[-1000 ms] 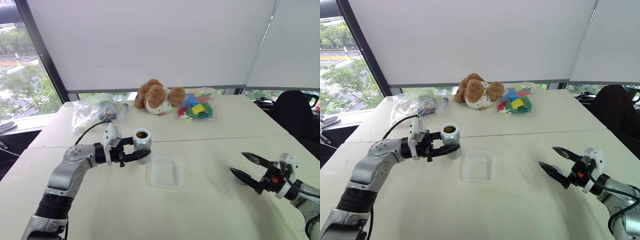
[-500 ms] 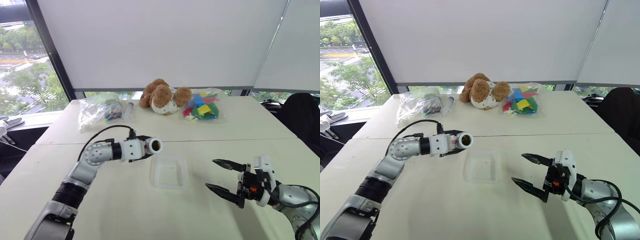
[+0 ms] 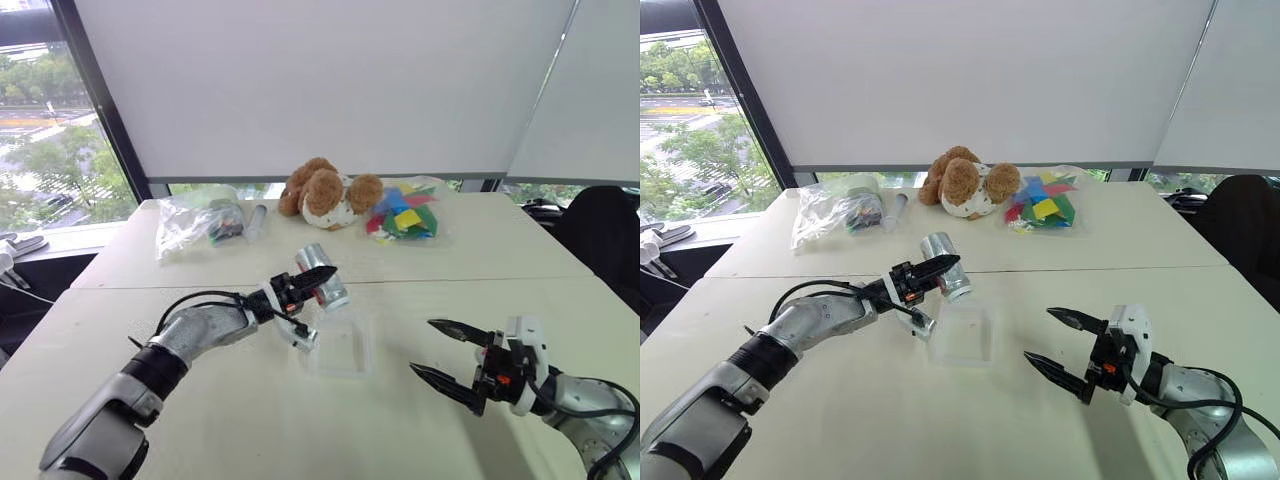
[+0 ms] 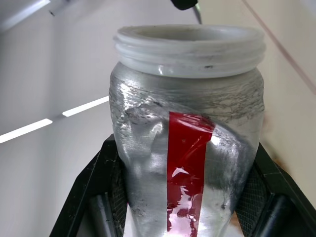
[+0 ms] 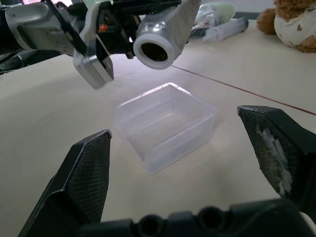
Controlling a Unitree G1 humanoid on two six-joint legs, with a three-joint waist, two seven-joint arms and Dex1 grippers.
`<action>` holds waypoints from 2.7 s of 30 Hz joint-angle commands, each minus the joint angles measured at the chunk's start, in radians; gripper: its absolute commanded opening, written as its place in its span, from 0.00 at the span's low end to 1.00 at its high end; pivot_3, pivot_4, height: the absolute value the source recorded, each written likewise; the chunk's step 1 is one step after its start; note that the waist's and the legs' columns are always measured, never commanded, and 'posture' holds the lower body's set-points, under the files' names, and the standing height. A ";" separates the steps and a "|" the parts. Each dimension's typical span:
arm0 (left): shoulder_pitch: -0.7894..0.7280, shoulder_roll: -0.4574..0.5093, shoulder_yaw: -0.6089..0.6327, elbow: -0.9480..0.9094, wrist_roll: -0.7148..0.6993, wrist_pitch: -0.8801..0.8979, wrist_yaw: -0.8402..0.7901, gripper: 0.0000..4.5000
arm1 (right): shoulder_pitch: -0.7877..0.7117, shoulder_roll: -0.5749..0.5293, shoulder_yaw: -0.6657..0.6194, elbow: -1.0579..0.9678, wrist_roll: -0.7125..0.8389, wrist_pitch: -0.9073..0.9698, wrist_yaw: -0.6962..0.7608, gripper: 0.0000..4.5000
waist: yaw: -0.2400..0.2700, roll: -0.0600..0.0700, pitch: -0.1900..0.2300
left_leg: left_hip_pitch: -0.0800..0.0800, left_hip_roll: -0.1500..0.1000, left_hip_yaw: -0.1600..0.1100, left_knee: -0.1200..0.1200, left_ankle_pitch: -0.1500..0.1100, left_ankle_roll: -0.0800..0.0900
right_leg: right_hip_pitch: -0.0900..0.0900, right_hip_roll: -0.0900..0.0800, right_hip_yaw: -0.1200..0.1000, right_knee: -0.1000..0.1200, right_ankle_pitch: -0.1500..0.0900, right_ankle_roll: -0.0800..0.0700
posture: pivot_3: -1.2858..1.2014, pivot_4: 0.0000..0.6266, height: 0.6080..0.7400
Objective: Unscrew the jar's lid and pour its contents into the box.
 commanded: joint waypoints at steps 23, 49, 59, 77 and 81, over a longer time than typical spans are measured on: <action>-0.043 0.043 -0.127 0.035 -0.014 0.187 0.402 0.47 | -0.018 0.026 0.036 -0.057 0.008 0.005 -0.055 0.99 | -0.001 -0.001 0.001 | 0.000 0.000 0.000 0.000 0.000 0.000 | -0.001 0.000 0.000 0.002 0.000 0.001 | 0.52 0.24 1.00; 0.701 0.035 0.912 -0.258 -2.117 0.572 -0.938 0.47 | -0.139 0.149 0.076 -0.005 0.067 -0.158 0.090 0.99 | -0.014 0.000 -0.003 | 0.003 0.003 -0.003 0.001 0.001 -0.001 | 0.001 0.000 0.000 0.005 0.000 -0.002 | 0.52 0.24 1.00; 0.705 -0.090 0.963 -0.160 -1.915 0.468 -0.847 0.47 | -0.158 0.129 0.086 0.023 0.056 -0.157 0.129 0.99 | -0.001 -0.002 -0.004 | 0.003 0.002 -0.002 0.001 0.001 -0.002 | 0.001 0.000 0.001 0.003 0.001 -0.002 | 0.52 0.24 1.00; 0.726 -0.133 0.996 -0.139 -1.857 0.458 -0.903 0.99 | -0.065 0.083 0.026 -0.008 0.062 -0.138 0.120 1.00 | -0.001 -0.001 -0.004 | 0.003 0.002 -0.002 0.001 0.001 -0.002 | 0.001 -0.001 0.001 0.003 0.001 -0.003 | 0.52 0.24 1.00; 0.785 -0.125 0.996 -0.145 -1.859 0.460 -0.968 0.99 | 0.006 0.060 -0.015 -0.033 0.075 -0.129 0.120 1.00 | -0.003 -0.002 -0.004 | 0.003 0.003 -0.002 0.000 0.001 -0.002 | 0.001 -0.001 0.001 0.002 0.001 -0.003 | 0.52 0.24 1.00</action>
